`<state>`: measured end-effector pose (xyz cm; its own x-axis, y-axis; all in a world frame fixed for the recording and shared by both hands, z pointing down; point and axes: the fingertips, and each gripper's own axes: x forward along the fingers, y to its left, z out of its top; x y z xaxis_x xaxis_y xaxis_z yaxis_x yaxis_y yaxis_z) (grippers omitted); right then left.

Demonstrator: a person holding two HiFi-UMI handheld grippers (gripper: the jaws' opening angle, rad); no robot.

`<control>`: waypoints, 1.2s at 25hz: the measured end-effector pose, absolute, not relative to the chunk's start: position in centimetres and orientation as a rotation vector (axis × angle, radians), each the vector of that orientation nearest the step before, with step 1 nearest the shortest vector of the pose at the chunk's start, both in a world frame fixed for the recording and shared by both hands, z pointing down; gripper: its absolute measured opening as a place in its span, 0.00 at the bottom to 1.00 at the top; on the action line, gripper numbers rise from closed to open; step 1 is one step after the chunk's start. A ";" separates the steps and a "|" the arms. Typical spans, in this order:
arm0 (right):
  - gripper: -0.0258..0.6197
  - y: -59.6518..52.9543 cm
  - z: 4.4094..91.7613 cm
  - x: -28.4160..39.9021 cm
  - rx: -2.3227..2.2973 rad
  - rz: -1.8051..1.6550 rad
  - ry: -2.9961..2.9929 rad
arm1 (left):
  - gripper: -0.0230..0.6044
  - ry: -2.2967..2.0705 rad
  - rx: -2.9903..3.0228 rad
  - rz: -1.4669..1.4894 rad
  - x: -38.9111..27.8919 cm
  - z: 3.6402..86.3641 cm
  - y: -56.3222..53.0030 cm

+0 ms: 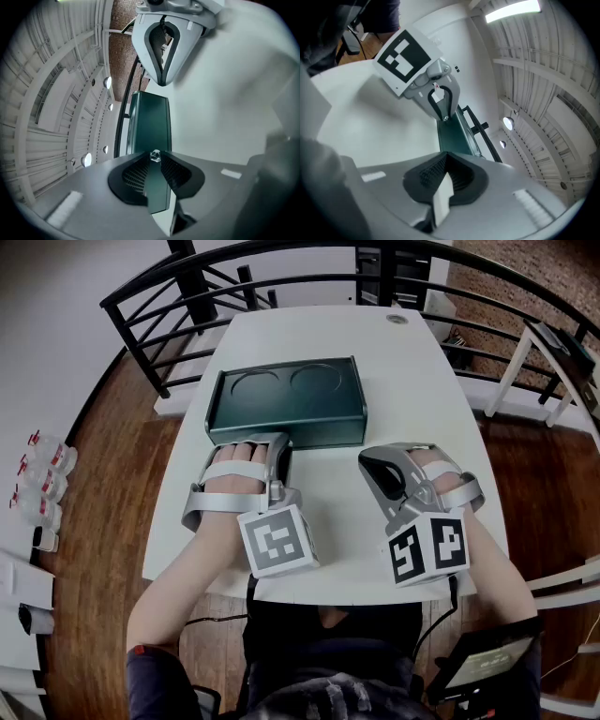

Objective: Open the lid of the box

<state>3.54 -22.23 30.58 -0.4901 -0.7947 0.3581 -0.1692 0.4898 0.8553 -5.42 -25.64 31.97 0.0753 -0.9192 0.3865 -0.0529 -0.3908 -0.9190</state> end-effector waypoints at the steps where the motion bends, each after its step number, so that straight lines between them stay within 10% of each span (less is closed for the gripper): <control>1: 0.05 -22.2 30.6 3.5 0.796 -1.002 -1.945 | 0.19 1.000 -1.579 -1.409 -5.4 31.9 -25.7; 30: 0.05 -14.2 33.4 3.0 0.553 -0.954 -1.785 | 0.17 0.923 -1.619 -1.423 -5.8 31.8 -17.3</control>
